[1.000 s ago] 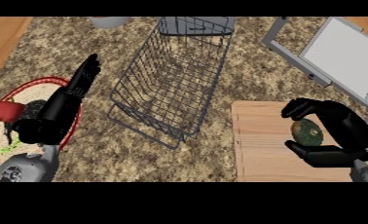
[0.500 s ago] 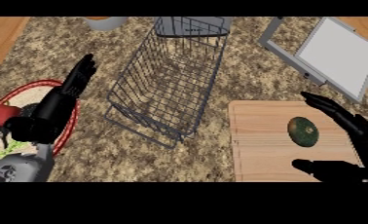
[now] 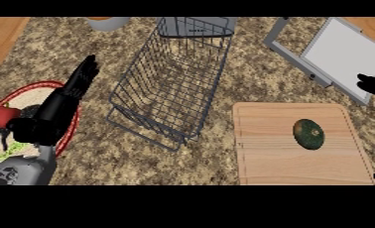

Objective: Pick the squash from the cutting board and place it in the basket

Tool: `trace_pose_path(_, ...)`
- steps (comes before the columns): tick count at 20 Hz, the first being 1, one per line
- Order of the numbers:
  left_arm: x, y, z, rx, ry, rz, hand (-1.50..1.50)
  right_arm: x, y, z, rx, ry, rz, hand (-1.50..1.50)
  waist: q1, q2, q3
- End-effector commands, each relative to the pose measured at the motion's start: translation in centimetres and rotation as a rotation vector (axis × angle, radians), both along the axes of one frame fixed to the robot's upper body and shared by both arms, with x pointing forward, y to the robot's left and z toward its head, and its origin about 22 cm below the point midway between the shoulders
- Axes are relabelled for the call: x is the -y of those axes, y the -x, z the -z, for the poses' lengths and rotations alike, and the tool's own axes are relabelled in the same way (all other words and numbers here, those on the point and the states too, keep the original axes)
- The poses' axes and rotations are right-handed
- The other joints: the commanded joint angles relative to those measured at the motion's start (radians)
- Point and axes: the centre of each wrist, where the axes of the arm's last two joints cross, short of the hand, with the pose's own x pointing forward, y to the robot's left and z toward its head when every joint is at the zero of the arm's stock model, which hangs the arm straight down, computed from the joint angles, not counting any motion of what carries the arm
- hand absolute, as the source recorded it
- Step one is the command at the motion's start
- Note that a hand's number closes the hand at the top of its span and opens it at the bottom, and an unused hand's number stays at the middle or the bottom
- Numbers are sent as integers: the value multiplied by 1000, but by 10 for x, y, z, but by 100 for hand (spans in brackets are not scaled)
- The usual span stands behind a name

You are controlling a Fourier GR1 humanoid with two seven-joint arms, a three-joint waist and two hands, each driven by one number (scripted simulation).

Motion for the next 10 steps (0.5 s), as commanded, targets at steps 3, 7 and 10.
trace_pose_path(3,5,-8,-3,9,-4,1,0,-1,13,-50,-219,146,-27,-150,0,2,3)
trace_pose_path(7,3,0,11,10,-7,10,0,8,26,-52,-263,118,-17,-150,9,3,4)
trace_pose_path(10,11,-1,-1,9,4,-4,0,35,41,-47,-256,96,3,-150,2,1,5)
